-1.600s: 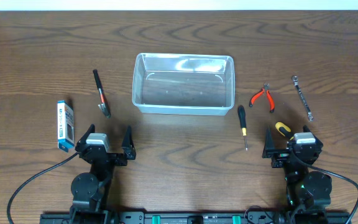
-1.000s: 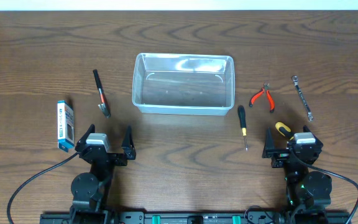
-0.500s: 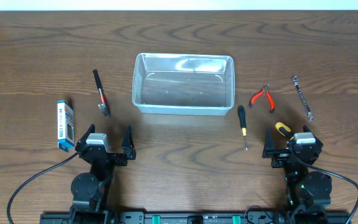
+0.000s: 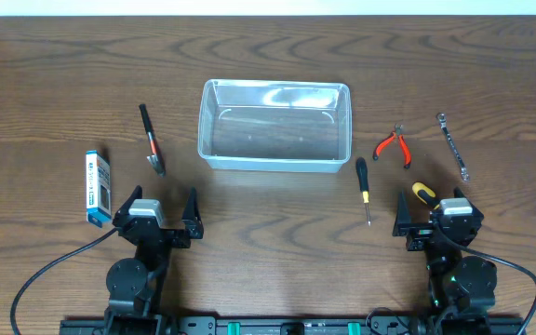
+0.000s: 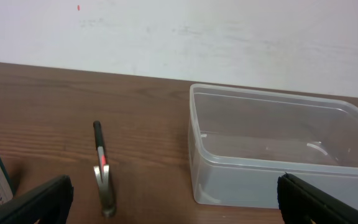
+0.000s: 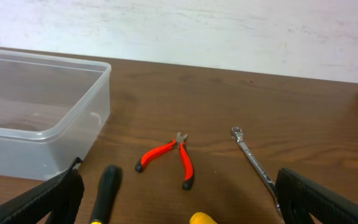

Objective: Pack container

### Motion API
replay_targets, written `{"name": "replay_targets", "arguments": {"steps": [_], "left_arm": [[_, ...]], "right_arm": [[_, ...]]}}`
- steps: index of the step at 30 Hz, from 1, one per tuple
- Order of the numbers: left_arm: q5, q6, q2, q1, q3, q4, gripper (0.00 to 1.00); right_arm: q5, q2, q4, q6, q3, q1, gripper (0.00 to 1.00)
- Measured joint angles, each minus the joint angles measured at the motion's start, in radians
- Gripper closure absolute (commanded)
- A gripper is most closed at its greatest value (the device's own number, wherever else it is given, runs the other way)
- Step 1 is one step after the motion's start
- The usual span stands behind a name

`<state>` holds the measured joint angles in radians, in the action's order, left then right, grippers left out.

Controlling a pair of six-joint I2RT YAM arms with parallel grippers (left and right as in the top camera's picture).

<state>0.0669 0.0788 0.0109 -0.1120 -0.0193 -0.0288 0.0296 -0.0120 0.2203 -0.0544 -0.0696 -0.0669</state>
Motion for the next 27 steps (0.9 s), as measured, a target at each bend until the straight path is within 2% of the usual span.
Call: {"name": "replay_targets", "arguments": {"steps": [8, 14, 18, 23, 27], "left_arm": [[-0.007, 0.0, 0.0, 0.0, 0.0, 0.003, 0.02], [-0.01, 0.048, 0.001, 0.0, -0.004, -0.003, 0.02], [-0.021, 0.052, 0.055, 0.0, -0.075, -0.092, 0.02], [-0.102, 0.044, 0.287, 0.0, -0.402, -0.355, 0.02], [-0.146, 0.043, 0.526, 0.0, -0.718, -0.589, 0.02]], "right_arm": [[-0.012, 0.0, -0.001, 0.024, 0.0, 0.0, 0.01], [-0.094, 0.0, -0.002, 0.237, 0.0, 0.0, 0.01], [-0.165, -0.008, 0.005, 0.32, -0.009, 0.0, 0.01], [-0.201, -0.096, 0.124, 0.323, -0.15, 0.0, 0.01], [-0.214, -0.248, 0.266, 0.296, -0.341, 0.0, 0.01]]}}
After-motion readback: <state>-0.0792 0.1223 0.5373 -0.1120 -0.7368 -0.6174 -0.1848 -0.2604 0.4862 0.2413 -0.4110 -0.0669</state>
